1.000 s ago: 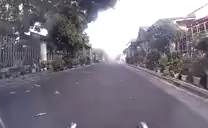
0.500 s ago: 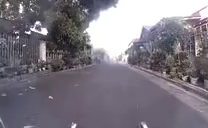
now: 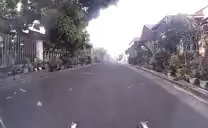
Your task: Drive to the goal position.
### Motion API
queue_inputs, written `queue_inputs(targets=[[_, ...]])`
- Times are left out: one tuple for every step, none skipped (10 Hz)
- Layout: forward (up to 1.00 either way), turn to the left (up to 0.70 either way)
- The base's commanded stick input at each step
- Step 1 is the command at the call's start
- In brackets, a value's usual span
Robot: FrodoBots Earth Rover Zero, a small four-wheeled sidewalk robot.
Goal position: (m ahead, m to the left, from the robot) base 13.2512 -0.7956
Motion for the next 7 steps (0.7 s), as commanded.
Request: queue_inputs(targets=[[0.70,0.00],[0.70,0.05],[0.70,0.10],[0.70,0.22],[0.70,0.12],[0.70,0.00],[0.70,0.00]])
